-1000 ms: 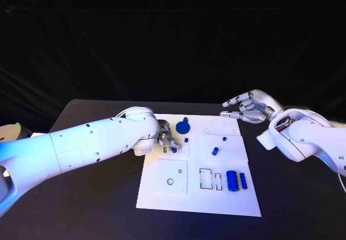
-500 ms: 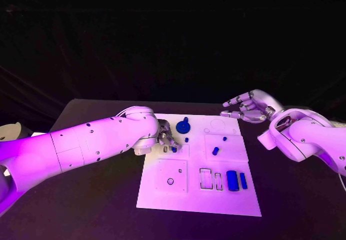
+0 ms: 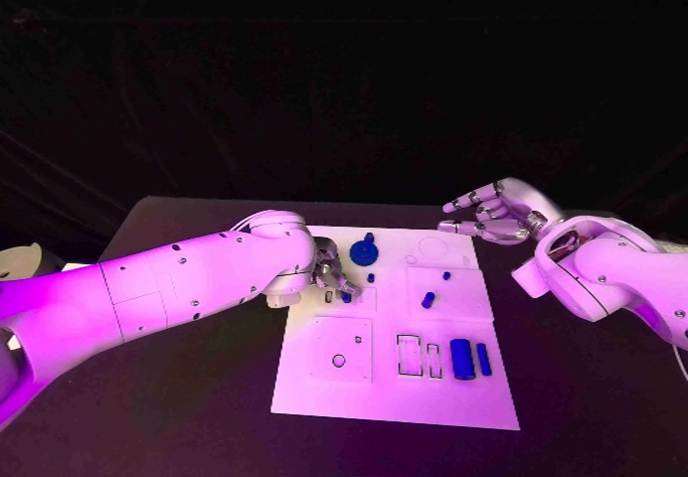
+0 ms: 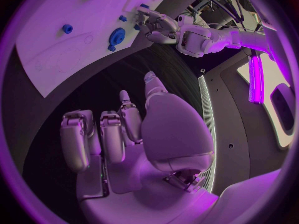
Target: Assemble the parts on the task board
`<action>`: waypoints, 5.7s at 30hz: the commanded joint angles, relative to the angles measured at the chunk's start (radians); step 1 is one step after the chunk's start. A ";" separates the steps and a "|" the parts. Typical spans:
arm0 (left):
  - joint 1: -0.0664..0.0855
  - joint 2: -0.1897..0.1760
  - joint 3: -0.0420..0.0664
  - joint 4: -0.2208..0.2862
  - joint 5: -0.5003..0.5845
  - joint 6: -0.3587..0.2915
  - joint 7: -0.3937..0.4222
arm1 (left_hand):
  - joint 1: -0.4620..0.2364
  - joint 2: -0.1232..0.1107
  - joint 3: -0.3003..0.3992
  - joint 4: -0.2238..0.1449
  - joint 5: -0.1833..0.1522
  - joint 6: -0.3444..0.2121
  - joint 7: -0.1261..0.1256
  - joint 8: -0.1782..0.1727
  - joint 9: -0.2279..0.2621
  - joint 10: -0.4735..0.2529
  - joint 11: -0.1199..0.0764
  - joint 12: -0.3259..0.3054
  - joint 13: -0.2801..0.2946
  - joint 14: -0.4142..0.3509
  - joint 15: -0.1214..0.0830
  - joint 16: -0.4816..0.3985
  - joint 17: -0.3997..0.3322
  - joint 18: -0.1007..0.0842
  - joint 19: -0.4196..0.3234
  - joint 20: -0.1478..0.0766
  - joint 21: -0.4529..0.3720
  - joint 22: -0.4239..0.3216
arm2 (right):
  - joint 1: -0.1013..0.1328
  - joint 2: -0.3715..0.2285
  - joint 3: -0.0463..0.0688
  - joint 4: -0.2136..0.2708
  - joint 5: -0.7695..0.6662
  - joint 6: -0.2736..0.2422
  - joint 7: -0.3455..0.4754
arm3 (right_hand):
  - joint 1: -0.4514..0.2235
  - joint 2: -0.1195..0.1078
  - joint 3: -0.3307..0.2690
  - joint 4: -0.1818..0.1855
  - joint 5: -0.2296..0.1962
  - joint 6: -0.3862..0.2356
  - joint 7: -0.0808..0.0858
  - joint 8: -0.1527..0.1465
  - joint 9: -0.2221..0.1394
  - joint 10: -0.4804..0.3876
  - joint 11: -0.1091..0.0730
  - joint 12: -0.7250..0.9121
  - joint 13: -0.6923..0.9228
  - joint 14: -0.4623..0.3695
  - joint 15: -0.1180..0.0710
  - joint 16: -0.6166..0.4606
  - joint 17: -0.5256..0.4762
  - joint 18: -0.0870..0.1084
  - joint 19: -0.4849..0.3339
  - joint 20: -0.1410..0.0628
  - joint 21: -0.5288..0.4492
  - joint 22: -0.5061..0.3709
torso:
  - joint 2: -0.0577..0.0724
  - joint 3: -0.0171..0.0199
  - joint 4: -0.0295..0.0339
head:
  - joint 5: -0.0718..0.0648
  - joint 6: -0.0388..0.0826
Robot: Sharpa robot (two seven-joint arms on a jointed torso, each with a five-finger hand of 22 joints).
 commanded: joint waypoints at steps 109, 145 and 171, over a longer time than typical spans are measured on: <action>0.076 0.094 0.029 -0.329 0.076 0.134 0.054 | 0.261 0.111 -0.306 -0.018 0.008 -0.041 0.063 -0.158 -0.239 -0.092 0.054 -0.105 -0.158 0.107 0.038 0.003 0.263 0.005 0.049 0.038 -0.045 0.135 | -0.007 0.032 -0.003 -0.032 0.007 0.022 0.005 | -0.011 0.005 -0.015 0.003 0.007 0.009 0.001 0.000 0.001 -0.008 -0.001 -0.003 0.103 0.099 -0.005 -0.002 0.250 0.012 0.065 -0.004 -0.006 0.188 | 0.006 -0.0026 -0.0051 | 0.012 0.019; 0.074 0.000 0.028 -0.184 0.177 0.004 0.105 | 0.353 0.026 0.259 -0.220 0.013 -0.081 0.063 -0.106 -0.213 -0.076 0.050 -0.116 -0.171 0.107 0.036 0.003 0.263 0.005 0.051 0.030 -0.048 0.143 | -0.008 0.029 -0.003 -0.033 0.008 0.023 0.005 | -0.009 0.008 -0.017 0.004 0.009 0.010 0.000 0.000 0.001 -0.007 -0.001 -0.001 0.104 0.099 -0.005 -0.002 0.250 0.012 0.065 -0.004 -0.006 0.188 | 0.003 -0.0016 -0.0039 | 0.015 0.018; 0.005 -0.178 -0.006 0.155 0.142 -0.267 0.047 | 0.282 -0.043 0.383 -0.259 0.079 -0.055 0.054 -0.079 -0.203 -0.038 0.041 -0.088 -0.134 0.107 0.029 0.003 0.263 -0.001 0.062 0.022 -0.032 0.166 | -0.011 0.026 -0.003 -0.034 0.011 0.023 0.006 | -0.009 0.008 -0.017 0.004 0.009 0.010 0.000 0.000 0.001 -0.007 -0.001 -0.001 0.104 0.099 -0.005 -0.002 0.250 0.012 0.065 -0.004 -0.006 0.188 | 0.004 -0.0026 -0.0022 | 0.020 0.008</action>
